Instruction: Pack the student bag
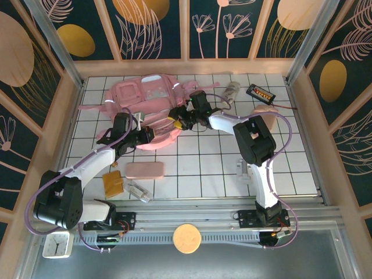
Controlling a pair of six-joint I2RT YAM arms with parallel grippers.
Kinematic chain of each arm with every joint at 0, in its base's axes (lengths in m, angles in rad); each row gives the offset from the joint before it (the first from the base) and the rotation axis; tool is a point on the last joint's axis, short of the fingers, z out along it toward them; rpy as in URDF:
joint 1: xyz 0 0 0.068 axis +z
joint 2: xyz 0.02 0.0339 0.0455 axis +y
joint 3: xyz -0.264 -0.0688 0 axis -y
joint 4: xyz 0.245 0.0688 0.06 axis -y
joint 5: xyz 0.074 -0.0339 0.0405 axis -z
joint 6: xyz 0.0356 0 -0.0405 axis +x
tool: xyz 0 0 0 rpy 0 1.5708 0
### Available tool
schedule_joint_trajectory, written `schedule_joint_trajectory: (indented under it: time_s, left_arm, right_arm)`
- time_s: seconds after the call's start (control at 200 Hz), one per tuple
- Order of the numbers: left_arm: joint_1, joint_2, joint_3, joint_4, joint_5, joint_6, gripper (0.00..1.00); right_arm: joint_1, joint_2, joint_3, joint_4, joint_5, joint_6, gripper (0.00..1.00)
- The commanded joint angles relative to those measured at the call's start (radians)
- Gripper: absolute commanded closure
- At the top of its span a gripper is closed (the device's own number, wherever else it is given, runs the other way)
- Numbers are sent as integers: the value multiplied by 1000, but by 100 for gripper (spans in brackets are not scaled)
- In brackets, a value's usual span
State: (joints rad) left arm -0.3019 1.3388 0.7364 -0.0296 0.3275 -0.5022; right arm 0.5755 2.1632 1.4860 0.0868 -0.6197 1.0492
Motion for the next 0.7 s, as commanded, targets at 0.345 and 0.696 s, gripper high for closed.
schedule_joint_trajectory:
  time_s: [0.345,0.696]
  left_arm:
    - [18,132,-75,79,8,25,100]
    - [19,203,-103,68,-46,70,100]
  right_arm:
    - [15,10,92,106,28,0,58]
    - [14,74,178,100,28,-22,55]
